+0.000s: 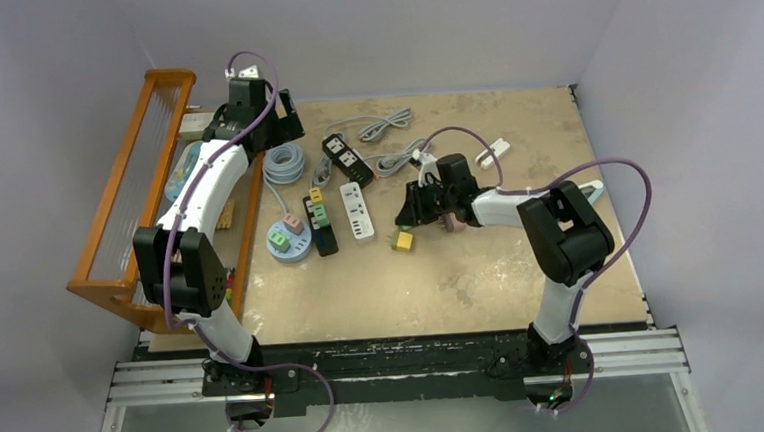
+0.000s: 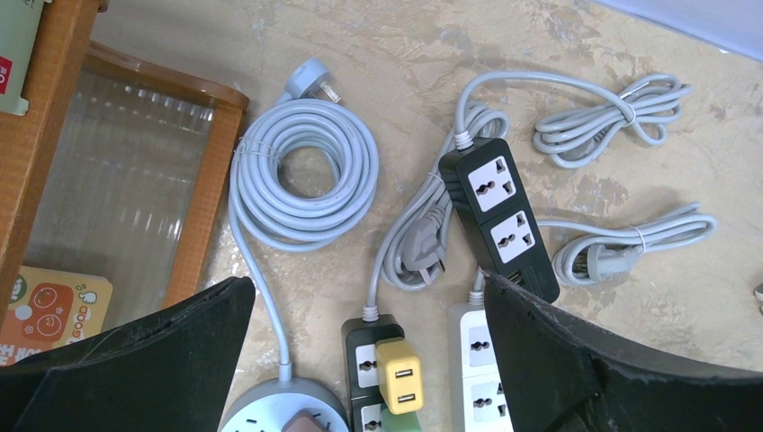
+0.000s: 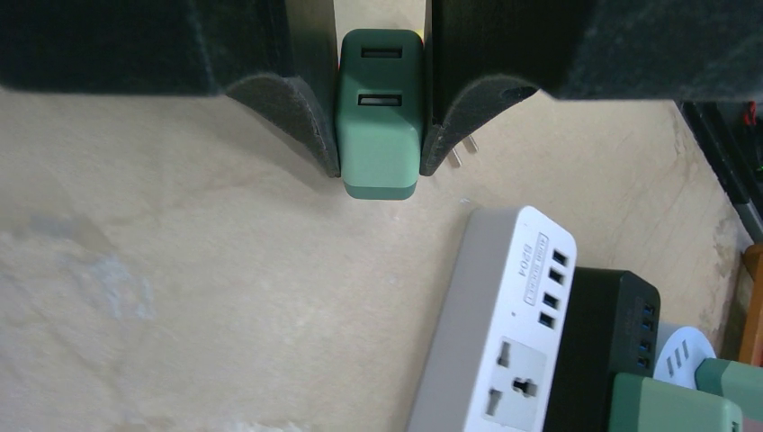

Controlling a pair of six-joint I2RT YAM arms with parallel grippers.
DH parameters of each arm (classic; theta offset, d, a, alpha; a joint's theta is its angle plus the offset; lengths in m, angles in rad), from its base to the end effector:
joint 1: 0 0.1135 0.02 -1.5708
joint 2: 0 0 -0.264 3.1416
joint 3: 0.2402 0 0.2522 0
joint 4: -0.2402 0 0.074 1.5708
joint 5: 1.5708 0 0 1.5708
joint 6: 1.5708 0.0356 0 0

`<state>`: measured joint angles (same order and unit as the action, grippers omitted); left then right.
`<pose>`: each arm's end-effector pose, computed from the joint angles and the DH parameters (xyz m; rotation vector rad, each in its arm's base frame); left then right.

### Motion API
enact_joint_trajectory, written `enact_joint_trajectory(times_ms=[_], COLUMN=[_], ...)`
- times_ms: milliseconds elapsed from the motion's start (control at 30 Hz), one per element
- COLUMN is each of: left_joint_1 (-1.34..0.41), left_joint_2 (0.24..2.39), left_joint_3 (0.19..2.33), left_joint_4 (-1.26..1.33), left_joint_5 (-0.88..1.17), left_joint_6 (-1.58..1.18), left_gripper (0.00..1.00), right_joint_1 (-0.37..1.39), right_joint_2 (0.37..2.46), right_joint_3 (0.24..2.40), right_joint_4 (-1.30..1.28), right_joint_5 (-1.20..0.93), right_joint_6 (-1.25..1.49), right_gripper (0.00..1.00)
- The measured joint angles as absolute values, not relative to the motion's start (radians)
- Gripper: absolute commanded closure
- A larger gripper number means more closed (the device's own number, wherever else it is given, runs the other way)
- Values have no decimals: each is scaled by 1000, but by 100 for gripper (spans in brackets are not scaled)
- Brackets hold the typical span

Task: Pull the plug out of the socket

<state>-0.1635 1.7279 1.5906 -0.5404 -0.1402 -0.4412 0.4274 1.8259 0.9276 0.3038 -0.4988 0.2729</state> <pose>0.3928 -0.0598 0.3317 -0.3854 2.2128 -0.1696 0.3327 0.1703 0.1558 -0.4695 2.1850 0.9333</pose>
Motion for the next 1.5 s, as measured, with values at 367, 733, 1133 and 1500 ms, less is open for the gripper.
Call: enact_joint_trajectory(times_ms=[367, 733, 1133, 1500], left_joint_1=[-163, -163, -163, -163], left_joint_2=[1728, 1728, 1728, 1728], left_joint_3=[1590, 1590, 1589, 1589], left_joint_4=[-540, -540, -540, -540], left_joint_5=[-141, -141, -140, -138], left_joint_6=[-441, -441, -441, -441], left_gripper=[0, 0, 0, 0], right_joint_1=[480, 479, 469, 465], right_joint_2=[1877, 1877, 1877, 1877], right_joint_3=[1009, 1010, 1005, 1013], right_joint_4=[302, 298, 291, 257], right_joint_5=[-497, -516, -514, -433], right_joint_6=[274, 277, 289, 263], right_gripper=[100, 100, 48, 29])
